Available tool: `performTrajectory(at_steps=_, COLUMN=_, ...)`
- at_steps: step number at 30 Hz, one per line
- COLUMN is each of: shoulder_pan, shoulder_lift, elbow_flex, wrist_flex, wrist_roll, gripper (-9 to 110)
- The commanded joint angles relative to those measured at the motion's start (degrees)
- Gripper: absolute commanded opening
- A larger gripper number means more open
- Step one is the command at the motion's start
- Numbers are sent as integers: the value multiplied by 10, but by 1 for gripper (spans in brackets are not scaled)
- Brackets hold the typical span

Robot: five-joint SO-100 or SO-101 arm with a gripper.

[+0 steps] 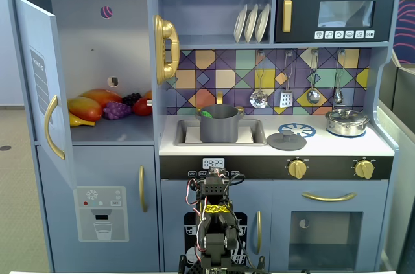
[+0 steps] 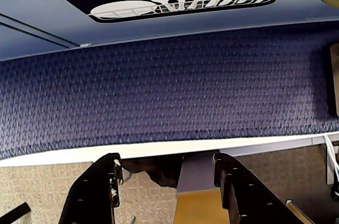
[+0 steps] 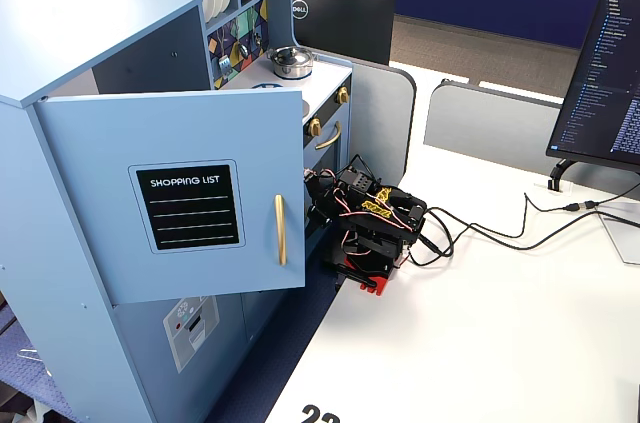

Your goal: Pick up the green pineapple from the left cabinet and place it in the gray recipient

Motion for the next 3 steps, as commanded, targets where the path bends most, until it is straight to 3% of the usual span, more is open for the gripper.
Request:
performTrajectory(at_steps=1, shoulder_pan=10, shoulder_lift=-4, elbow_flex=0, wrist_flex=102, wrist_roll=3, gripper=13)
performTrajectory(at_steps=3, shoulder_pan=10, shoulder_lift=-4, elbow_flex=0, wrist_flex=102, wrist_roll=3, gripper=13)
